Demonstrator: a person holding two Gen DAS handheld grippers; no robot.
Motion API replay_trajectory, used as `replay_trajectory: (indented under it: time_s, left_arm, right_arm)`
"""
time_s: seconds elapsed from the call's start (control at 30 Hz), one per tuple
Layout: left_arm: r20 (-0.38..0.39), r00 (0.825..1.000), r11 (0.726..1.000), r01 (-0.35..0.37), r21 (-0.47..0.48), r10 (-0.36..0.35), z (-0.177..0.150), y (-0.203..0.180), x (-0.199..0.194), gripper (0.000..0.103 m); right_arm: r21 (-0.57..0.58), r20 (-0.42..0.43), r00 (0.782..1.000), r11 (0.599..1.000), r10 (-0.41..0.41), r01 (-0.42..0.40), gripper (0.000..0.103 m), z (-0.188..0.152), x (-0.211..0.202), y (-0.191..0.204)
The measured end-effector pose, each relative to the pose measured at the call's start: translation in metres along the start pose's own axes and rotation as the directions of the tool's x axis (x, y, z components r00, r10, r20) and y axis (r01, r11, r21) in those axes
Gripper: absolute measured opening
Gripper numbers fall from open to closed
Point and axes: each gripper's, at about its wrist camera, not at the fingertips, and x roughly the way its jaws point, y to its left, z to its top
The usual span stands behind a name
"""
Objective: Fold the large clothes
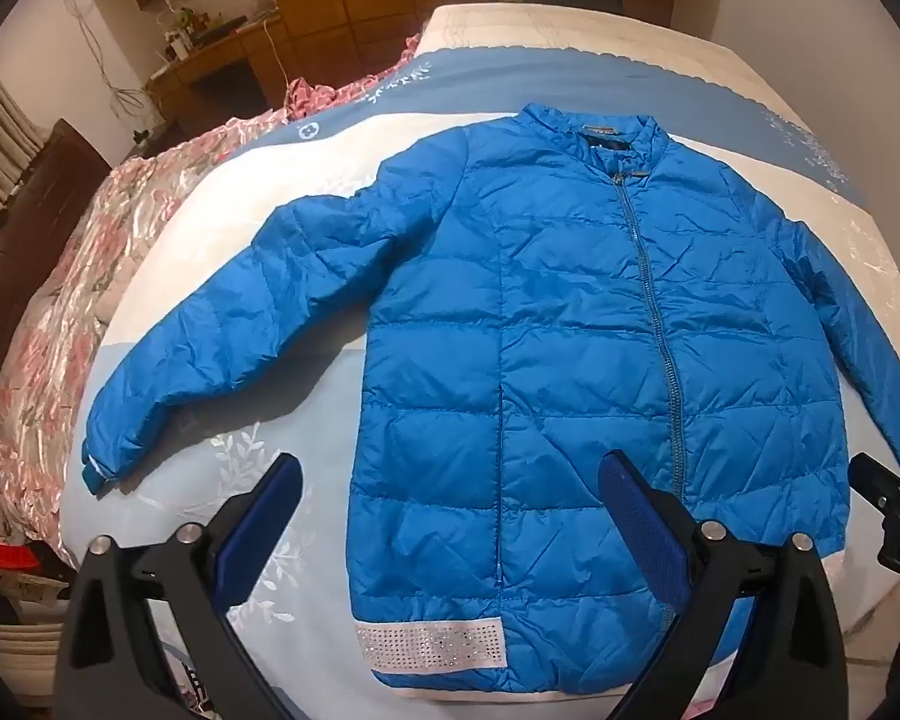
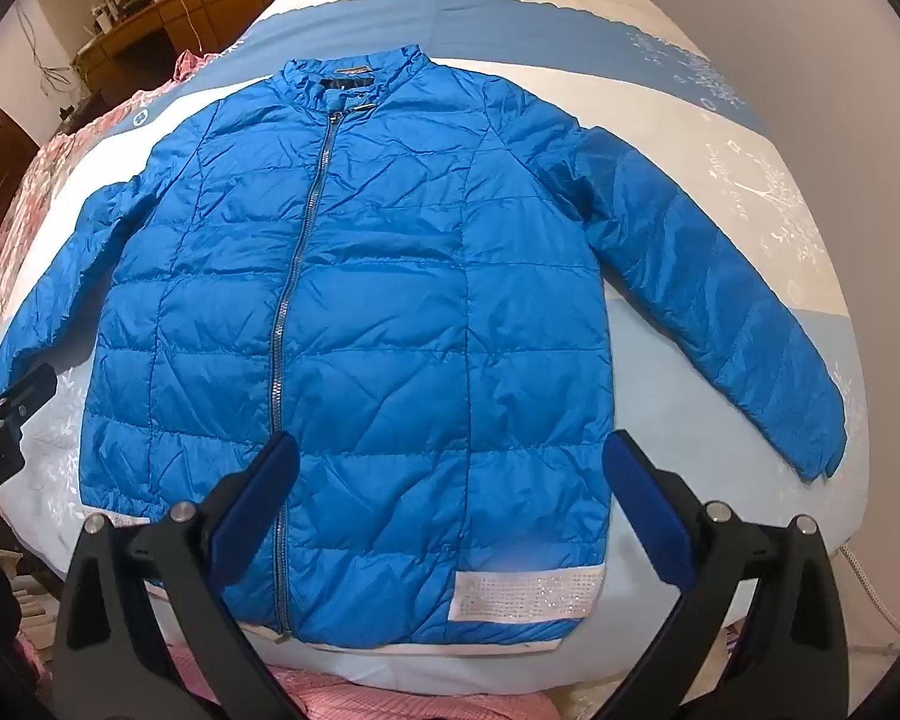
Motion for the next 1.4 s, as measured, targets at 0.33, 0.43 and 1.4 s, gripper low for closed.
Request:
replay_trajectory:
  time_s: [0.33, 0.43, 1.4]
  left_arm:
    - [0.007, 1.000, 1.000, 0.008, 0.006, -0.008, 0.0026, -0.0020, -0.0011, 0.099]
    - [0.009, 1.000, 1.000, 0.008, 0.007, -0.008, 0.0015, -0.0020, -0.0021, 0.099]
    - [0.011, 1.000, 1.000, 0.008, 0.010, -0.008, 0.0033, -0.0009, -0.0054, 0.099]
  right_arm:
    - [0.002, 0.001, 1.000, 1.000, 0.001, -0.001, 0.100, -0.0015, 0.0001, -0.0005]
    - [0.002, 0.000, 1.000, 1.000, 0.001, -0.001, 0.100, -0.0017, 0.0001, 0.0002]
    - [0.005, 0.000, 1.000, 1.000, 0.006, -0.006, 0.100, 0.0014, 0.0062, -0.0030]
